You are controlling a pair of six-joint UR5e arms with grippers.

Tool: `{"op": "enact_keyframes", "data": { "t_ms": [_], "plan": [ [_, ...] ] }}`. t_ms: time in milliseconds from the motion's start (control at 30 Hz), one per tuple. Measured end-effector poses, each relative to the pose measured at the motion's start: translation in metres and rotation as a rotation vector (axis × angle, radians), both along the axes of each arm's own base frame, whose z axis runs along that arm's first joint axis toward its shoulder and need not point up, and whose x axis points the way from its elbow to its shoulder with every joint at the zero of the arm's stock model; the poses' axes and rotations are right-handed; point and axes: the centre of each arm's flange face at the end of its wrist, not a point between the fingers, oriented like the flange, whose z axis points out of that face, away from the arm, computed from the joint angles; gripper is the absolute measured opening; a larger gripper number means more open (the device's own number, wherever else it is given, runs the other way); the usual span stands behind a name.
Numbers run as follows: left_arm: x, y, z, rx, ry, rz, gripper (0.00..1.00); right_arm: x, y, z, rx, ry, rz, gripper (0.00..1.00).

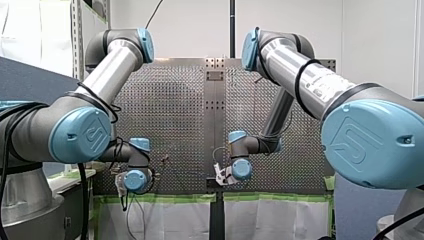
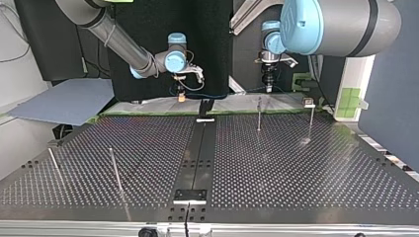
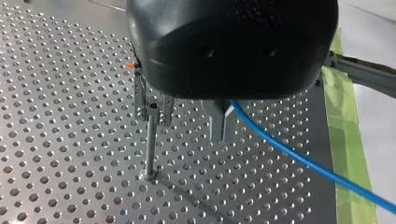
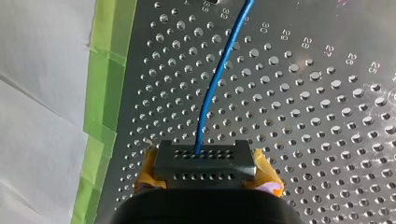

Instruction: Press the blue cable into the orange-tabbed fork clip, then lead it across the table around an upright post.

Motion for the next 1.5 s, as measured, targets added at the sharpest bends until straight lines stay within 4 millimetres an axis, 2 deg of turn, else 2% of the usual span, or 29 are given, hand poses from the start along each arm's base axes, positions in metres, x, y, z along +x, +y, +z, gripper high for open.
{"op": "enact_keyframes", "data": {
  "t_ms": [533, 1500],
  "plan": [
    [0.018, -0.001, 0.027, -0.039, -0.116, -0.02, 0.0, 0.001, -0.003, 0.001, 0.002, 0.006, 0.0, 0.0],
    [0.012, 0.003, 0.019, -0.048, -0.029, -0.032, 0.0, -0.008, -0.015, -0.004, 0.005, 0.013, -0.02, 0.0]
  ]
}}
